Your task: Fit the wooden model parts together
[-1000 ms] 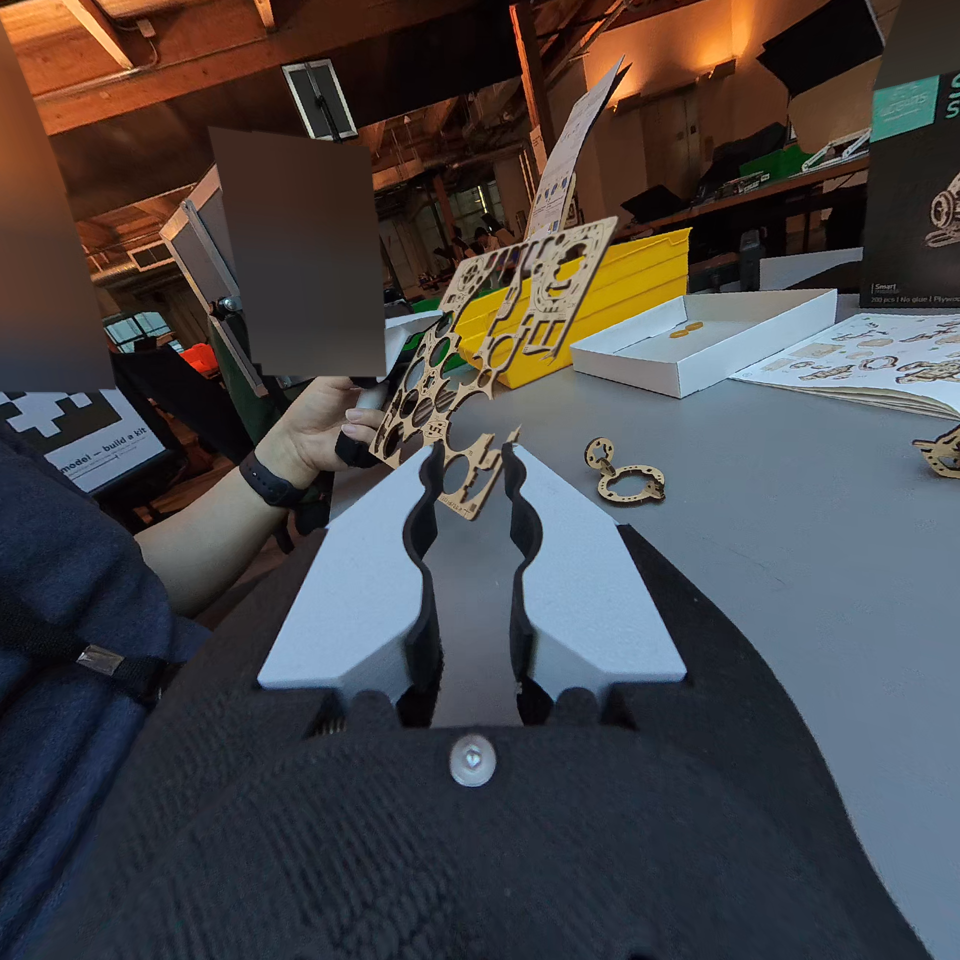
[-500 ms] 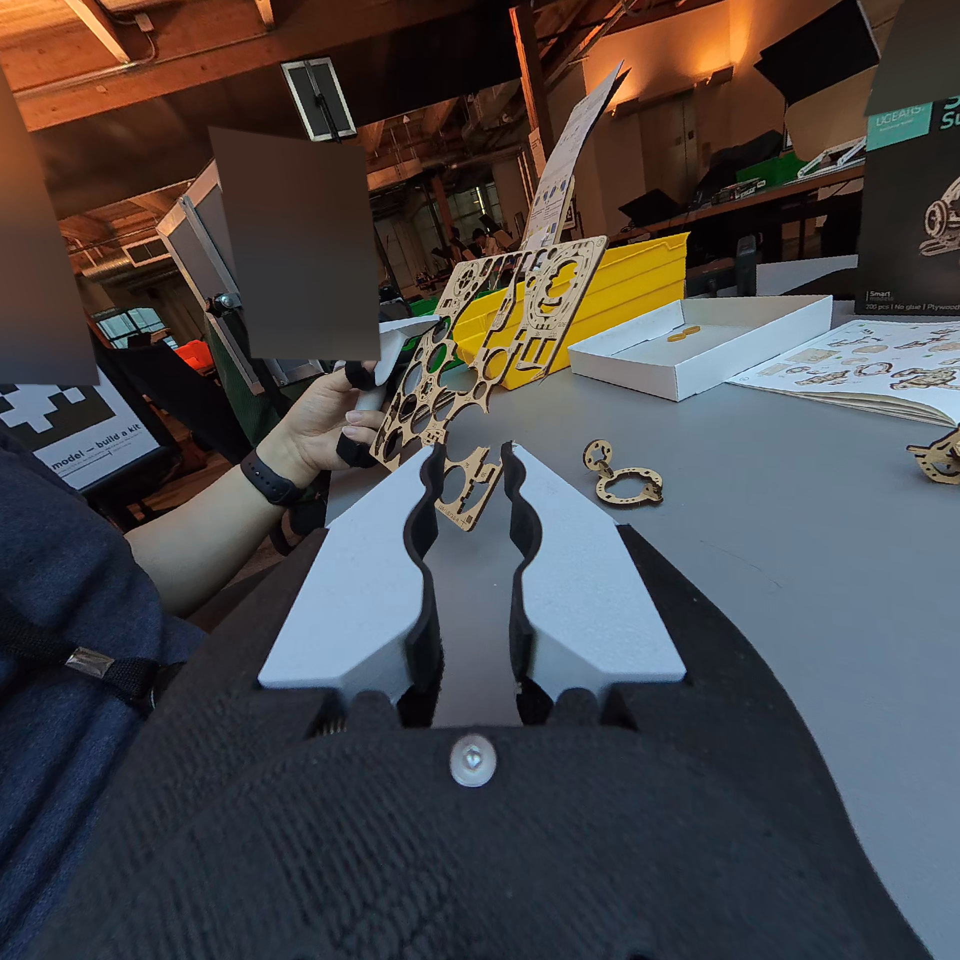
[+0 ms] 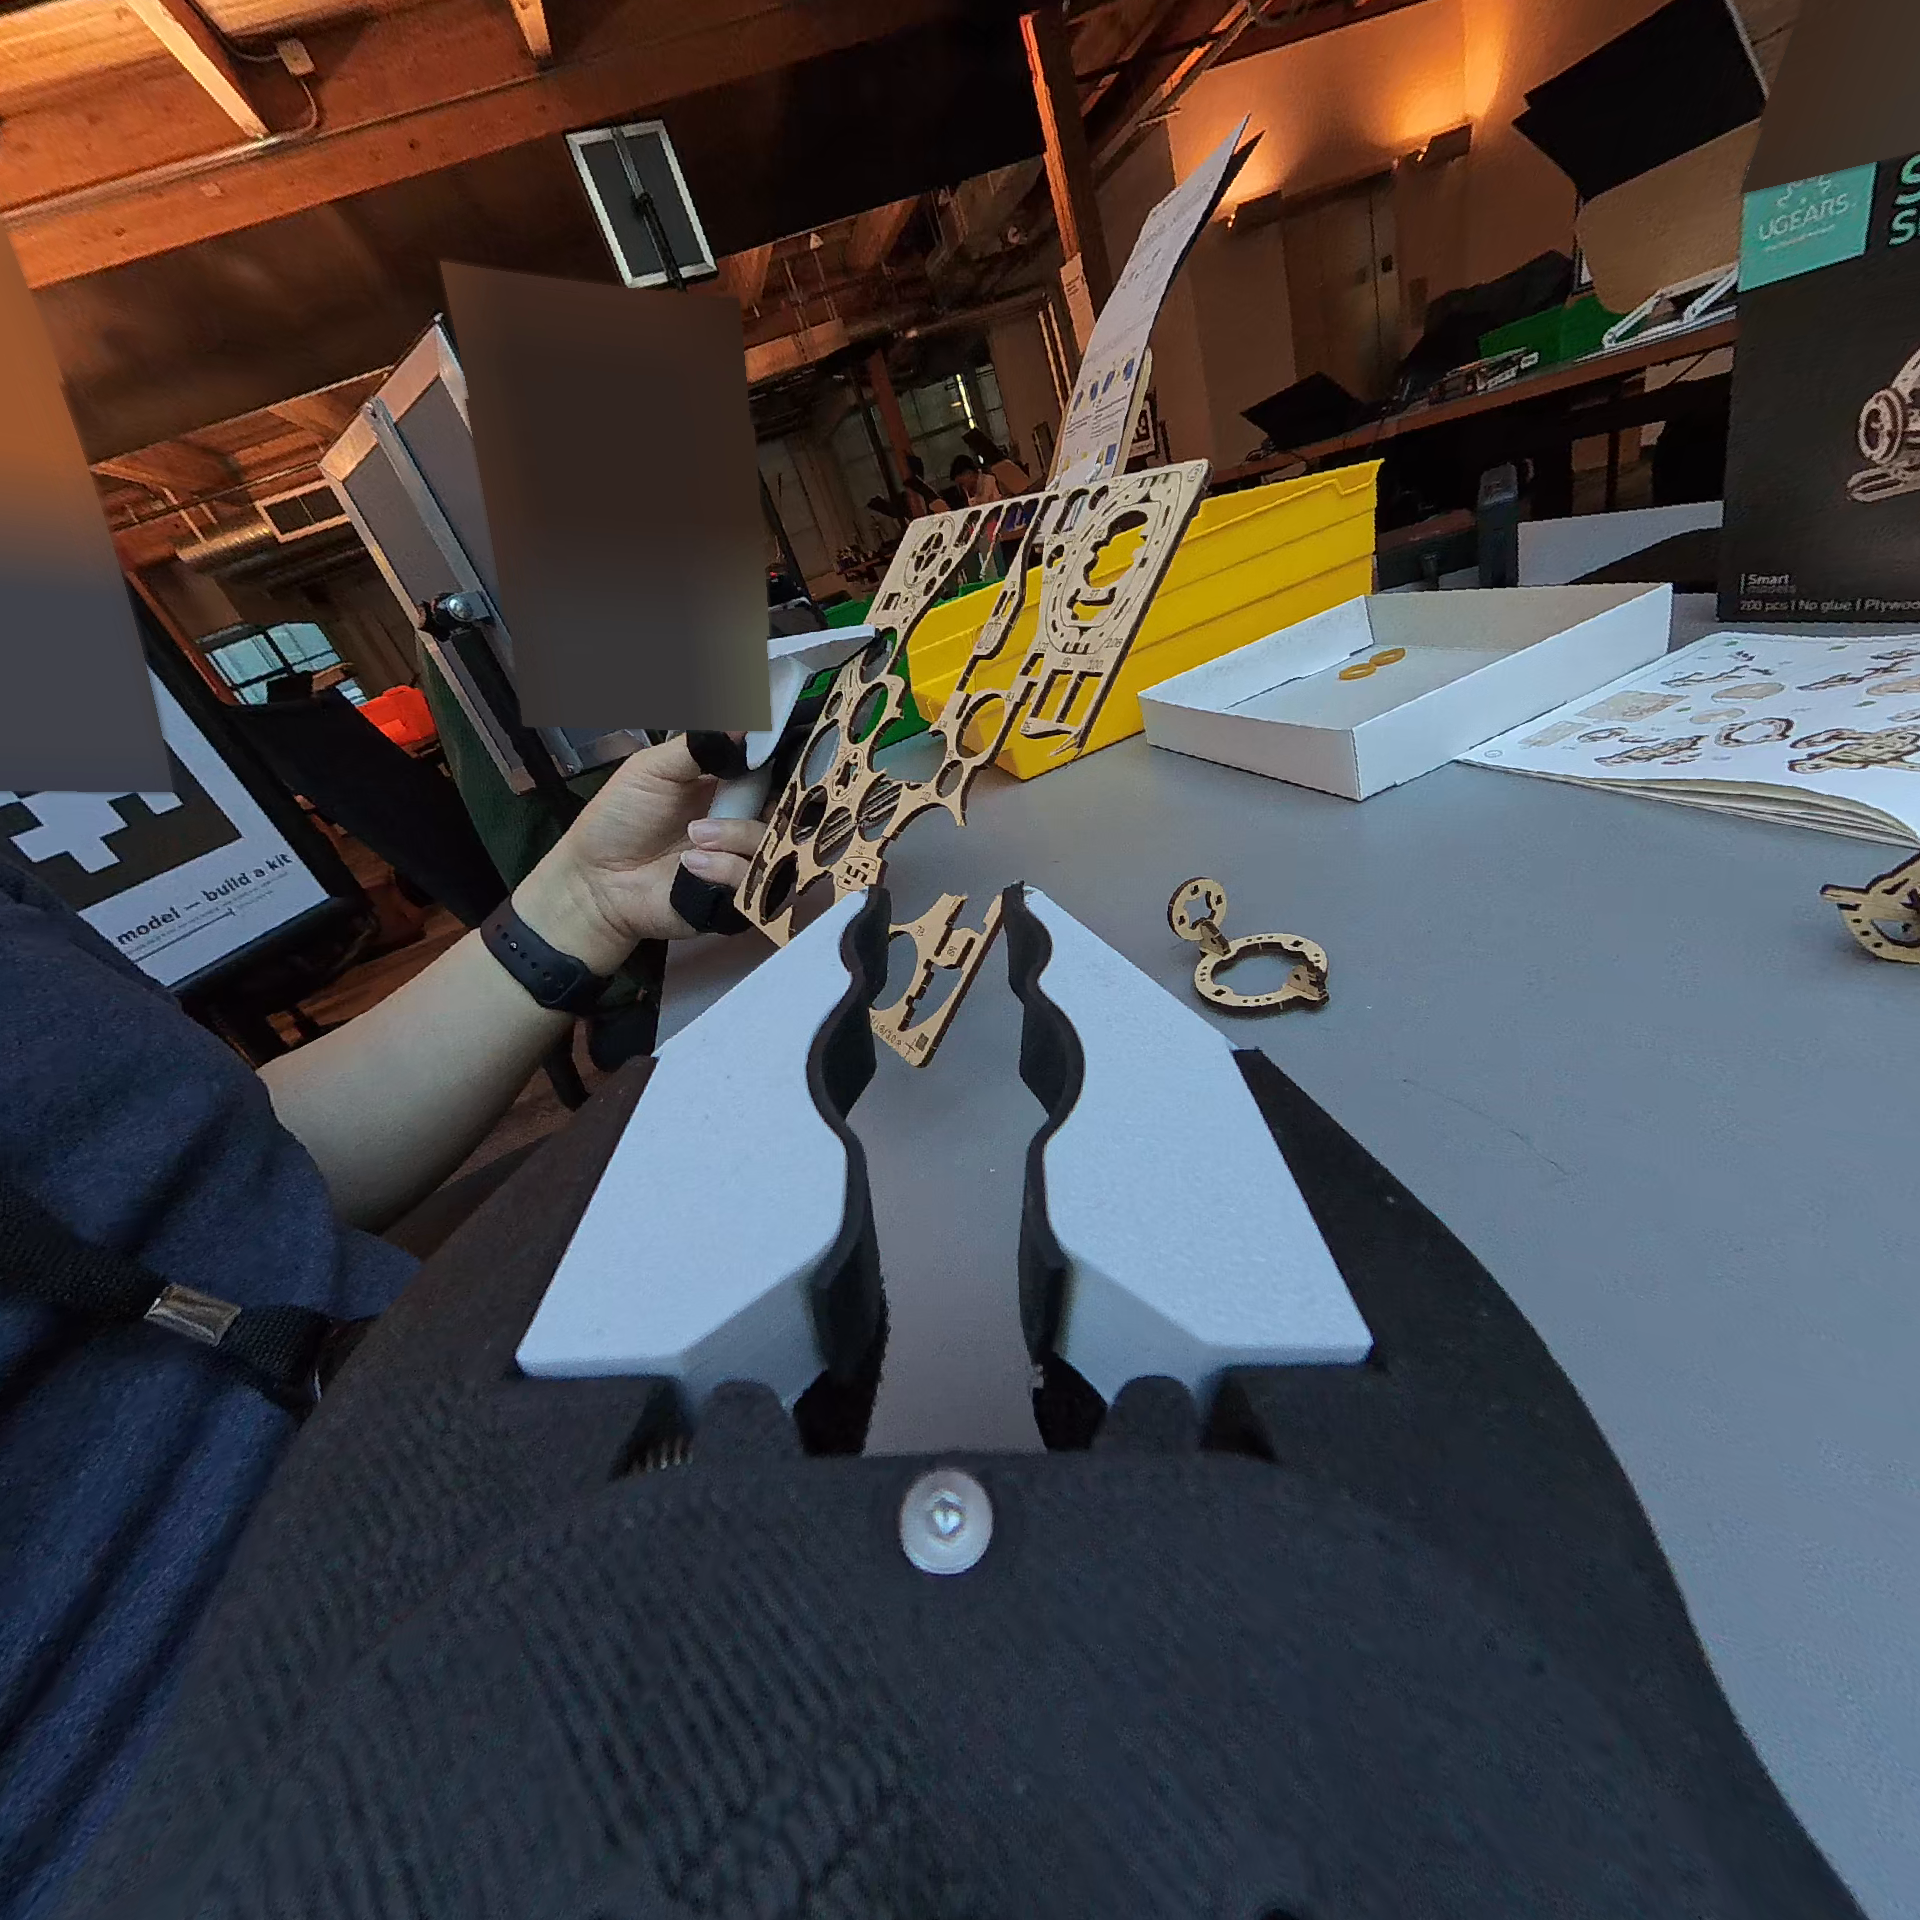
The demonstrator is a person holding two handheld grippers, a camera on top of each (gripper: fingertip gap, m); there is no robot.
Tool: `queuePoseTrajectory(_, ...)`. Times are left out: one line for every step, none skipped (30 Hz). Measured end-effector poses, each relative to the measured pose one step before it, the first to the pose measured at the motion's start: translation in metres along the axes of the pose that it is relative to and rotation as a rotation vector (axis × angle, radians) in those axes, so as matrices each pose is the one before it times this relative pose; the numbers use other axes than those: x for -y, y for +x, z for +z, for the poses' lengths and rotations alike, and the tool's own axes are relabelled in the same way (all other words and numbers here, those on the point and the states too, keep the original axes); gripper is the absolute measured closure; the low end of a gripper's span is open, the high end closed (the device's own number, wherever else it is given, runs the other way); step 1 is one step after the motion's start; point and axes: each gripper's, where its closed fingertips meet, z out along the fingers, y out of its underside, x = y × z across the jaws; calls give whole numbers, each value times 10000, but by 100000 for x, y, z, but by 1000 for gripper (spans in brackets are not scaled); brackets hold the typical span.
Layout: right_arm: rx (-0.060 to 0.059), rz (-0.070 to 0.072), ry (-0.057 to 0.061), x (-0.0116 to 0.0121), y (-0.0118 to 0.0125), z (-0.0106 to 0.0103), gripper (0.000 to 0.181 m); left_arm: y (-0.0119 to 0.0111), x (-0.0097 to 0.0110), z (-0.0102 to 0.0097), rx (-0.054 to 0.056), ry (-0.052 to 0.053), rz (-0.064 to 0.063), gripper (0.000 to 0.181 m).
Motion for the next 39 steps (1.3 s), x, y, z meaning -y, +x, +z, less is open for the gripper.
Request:
queuePoseTrajectory(2, 9, 2, 0, 16, 3, 160, 20, 50, 4, 2, 8, 1, 181)
queuePoseTrajectory(1, 7, 0, 5, 7, -3, 160, 26, 68, -10, -6, 14, 9, 181)
queuePoseTrajectory(2, 4, 1, 2, -6, 1, 160, 32, 49, -9, -1, 5, 11, 181)
queuePoseTrajectory(1, 3, -1, -8, 8, 4, 160, 31, 40, -2, -3, 6, 6, 181)
queuePoseTrajectory(0, -2, 2, 5, 10, 7, 160, 27, 30, 4, 1, 7, 11, 181)
queuePoseTrajectory(-3, 2, 1, 1, 3, 1, 160, 37, -3, 10, -4, -10, 10, 181)
queuePoseTrajectory(3, 7, -2, 3, 12, 1, 160, 28, -35, 27, -3, -24, 1, 181)
queuePoseTrajectory(1, 8, 0, -7, 5, 5, 160, 22, -28, 31, -3, -15, -2, 181)
queuePoseTrajectory(1, 4, 5, 9, 0, -5, 160, 25, -24, 21, -7, -6, 1, 181)
queuePoseTrajectory(0, 3, 3, -3, 6, -7, 160, 18, -17, 13, -4, -5, 3, 181)
queuePoseTrajectory(0, 0, -1, -1, -1, 0, 160, 22, 2, -11, -3, 4, 4, 181)
queuePoseTrajectory(-1, -3, 0, -3, -2, 8, 160, 6, 3, -10, -1, 13, 0, 181)
queuePoseTrajectory(-2, -3, 2, 1, -4, -4, 160, 1, -3, -13, 0, 3, -5, 181)
queuePoseTrajectory(0, -1, 2, 3, 1, 1, 160, -21, -15, -19, 5, -6, -2, 181)
queuePoseTrajectory(3, 1, -3, -4, -5, -2, 160, -10, -9, -27, 6, -5, -1, 181)
queuePoseTrajectory(3, 0, -1, -1, -5, 0, 160, -5, 10, -29, 7, 2, 1, 181)
queuePoseTrajectory(-3, -2, 1, -1, -3, -5, 160, 15, 19, -25, 6, 14, 3, 181)
queuePoseTrajectory(1, -2, 0, 0, 0, 0, 160, 23, 5, -9, -3, 6, 2, 181)
queuePoseTrajectory(1, 1, -1, -1, -2, -1, 160, 14, -9, -5, -1, -6, 3, 181)
queuePoseTrajectory(2, 2, -2, -2, -4, -1, 160, 26, -19, 12, -2, -5, 7, 181)
queuePoseTrajectory(0, -1, -3, -4, 0, -2, 160, 25, -25, 21, -1, -15, 10, 181)
queuePoseTrajectory(1, -6, -3, -9, -9, 1, 160, 20, -21, 23, -2, -17, 8, 181)
queuePoseTrajectory(-1, -10, 0, 2, -17, -2, 160, 13, -10, 18, -3, -8, 10, 181)
queuePoseTrajectory(-2, -10, 1, -4, -3, 3, 160, 28, 4, 13, -4, -1, 11, 181)
queuePoseTrajectory(-3, -6, -2, 4, -3, -6, 160, 11, 17, 9, -4, -1, 4, 181)
queuePoseTrajectory(-1, -1, 1, -2, -6, -5, 160, 14, 7, 15, -1, 0, 4, 181)
queuePoseTrajectory(-2, 1, 5, -1, 11, -6, 160, 12, 16, 9, -5, -1, 6, 181)
queuePoseTrajectory(-1, 0, 3, 7, 6, -6, 160, 12, 5, 3, 0, -4, 5, 181)
queuePoseTrajectory(1, -2, -1, -3, -8, -6, 160, 9, 3, 1, 2, 3, 3, 181)
queuePoseTrajectory(2, -1, -2, -2, -1, -1, 160, 16, 11, -6, -2, 5, 2, 181)
queuePoseTrajectory(0, -1, -1, -3, -5, 8, 160, 20, -25, 9, -2, -15, 8, 181)
queuePoseTrajectory(0, 0, -5, -7, -1, -3, 160, 7, -36, -7, 4, -26, 14, 181)
queuePoseTrajectory(-2, 0, -1, -1, 2, -1, 160, -1, -20, 1, 10, -15, 13, 181)
queuePoseTrajectory(-2, 0, 3, 7, 8, -6, 160, -8, 6, -20, 11, 7, 7, 181)
queuePoseTrajectory(3, 1, 2, 3, -5, 1, 160, -8, 11, -17, 3, 10, 3, 181)
queuePoseTrajectory(0, 2, -1, 1, 3, -9, 160, -2, -8, -15, 0, -5, -7, 181)
queuePoseTrajectory(0, 3, 0, -10, 1, -1, 160, -24, 14, -15, 3, 7, -3, 181)
queuePoseTrajectory(-3, 2, 4, 8, 8, -5, 160, -20, -15, -19, 6, -1, 4, 181)
queuePoseTrajectory(0, 3, 2, 4, 7, 7, 160, -11, -56, 6, -5, -22, 5, 181)
